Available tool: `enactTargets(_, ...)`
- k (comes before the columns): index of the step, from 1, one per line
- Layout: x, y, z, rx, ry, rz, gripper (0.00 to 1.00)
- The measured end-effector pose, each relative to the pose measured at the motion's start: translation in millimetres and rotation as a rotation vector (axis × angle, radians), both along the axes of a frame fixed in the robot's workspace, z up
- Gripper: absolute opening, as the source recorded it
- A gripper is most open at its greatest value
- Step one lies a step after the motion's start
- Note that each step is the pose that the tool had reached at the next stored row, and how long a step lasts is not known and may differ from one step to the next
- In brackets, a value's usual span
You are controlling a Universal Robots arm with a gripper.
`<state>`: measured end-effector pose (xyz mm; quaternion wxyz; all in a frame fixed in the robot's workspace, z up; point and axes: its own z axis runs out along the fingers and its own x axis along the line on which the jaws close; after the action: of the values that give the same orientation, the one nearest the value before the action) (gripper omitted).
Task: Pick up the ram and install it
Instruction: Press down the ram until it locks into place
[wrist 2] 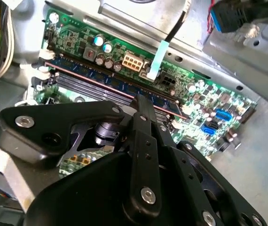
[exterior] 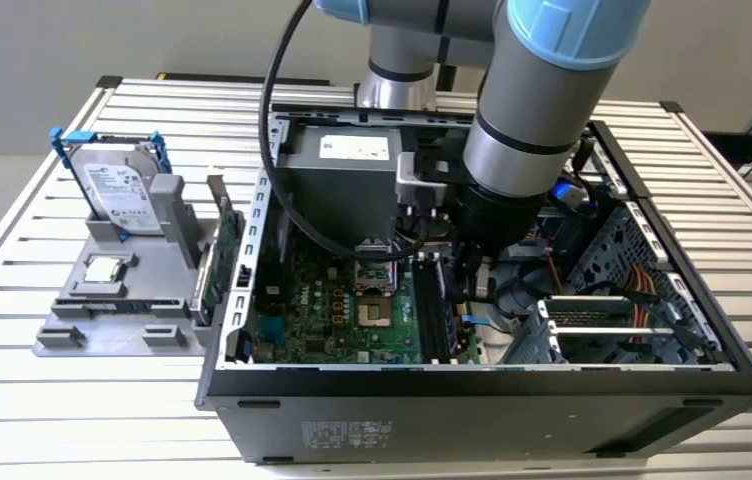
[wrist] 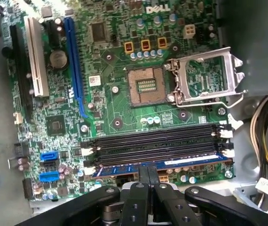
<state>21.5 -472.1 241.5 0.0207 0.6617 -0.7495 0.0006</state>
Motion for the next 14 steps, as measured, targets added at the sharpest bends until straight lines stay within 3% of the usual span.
enactTargets(3, 0.0, 0.0, 0.0, -0.0001, 0.0000, 0.040, 0.00)
enactTargets(7, 0.0, 0.1, 0.0, 0.0000, 0.0000, 0.043, 0.00)
enactTargets(14, 0.0, 3.9, -1.8, 0.0000, -0.0001, 0.057, 0.00)
